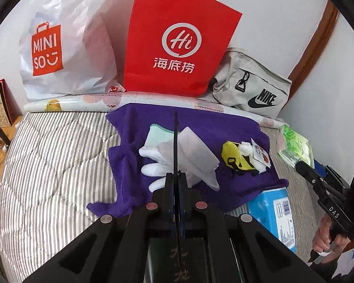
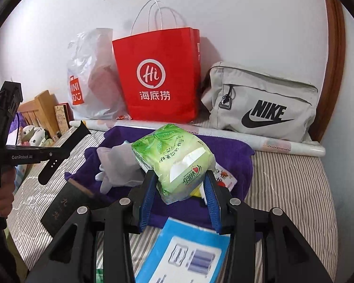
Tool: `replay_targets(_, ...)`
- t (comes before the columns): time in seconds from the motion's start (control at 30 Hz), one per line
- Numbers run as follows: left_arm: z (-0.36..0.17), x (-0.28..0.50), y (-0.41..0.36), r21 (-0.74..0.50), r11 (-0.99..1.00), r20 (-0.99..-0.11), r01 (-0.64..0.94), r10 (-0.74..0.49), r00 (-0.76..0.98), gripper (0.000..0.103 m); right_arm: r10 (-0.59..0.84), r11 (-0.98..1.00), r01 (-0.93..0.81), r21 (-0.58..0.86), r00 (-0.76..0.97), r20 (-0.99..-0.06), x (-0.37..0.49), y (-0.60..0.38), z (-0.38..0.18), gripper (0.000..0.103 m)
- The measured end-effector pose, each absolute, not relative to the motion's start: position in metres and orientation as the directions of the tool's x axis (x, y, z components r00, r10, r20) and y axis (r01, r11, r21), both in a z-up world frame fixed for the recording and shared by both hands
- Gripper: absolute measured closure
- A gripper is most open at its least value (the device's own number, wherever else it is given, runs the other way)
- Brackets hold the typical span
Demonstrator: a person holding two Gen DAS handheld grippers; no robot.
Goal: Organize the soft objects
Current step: 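Carry the black strap with the left tool while the right tool carries the green packet to the towel, then open the left tool to drop the strap while the right tool releases the packet on the towel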
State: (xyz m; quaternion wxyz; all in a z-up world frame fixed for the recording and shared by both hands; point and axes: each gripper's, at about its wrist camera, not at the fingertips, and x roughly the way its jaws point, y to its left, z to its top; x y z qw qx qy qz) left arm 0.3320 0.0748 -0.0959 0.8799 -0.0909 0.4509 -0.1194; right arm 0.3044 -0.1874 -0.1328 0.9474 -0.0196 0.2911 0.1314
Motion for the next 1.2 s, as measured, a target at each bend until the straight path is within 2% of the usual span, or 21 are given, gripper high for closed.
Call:
replay_targets(0.57, -0.126, 0.391, 0.072, -0.263, 0.960, -0.816, 0.099, -0.276, 0.508, 0.099, 0.226, 0.959, -0.285, 0.003, 0.752, -0.619, 0.358, -0.175, -0.155, 0.062)
replay_targets(1.07, -0.151, 0.418, 0.066, -0.246, 0.965, -0.846, 0.087, -0.257, 0.467, 0.099, 0.235, 0.953, -0.301, 0.041, 0.646, -0.726, 0.393, -0.174, -0.193, 0.062)
replay_targets(1.2, -0.156, 0.422, 0.062, -0.244, 0.965, -0.851, 0.098, -0.261, 0.455, 0.099, 0.237, 0.953, -0.300, 0.047, 0.640, -0.731, 0.395, -0.176, -0.193, 0.062)
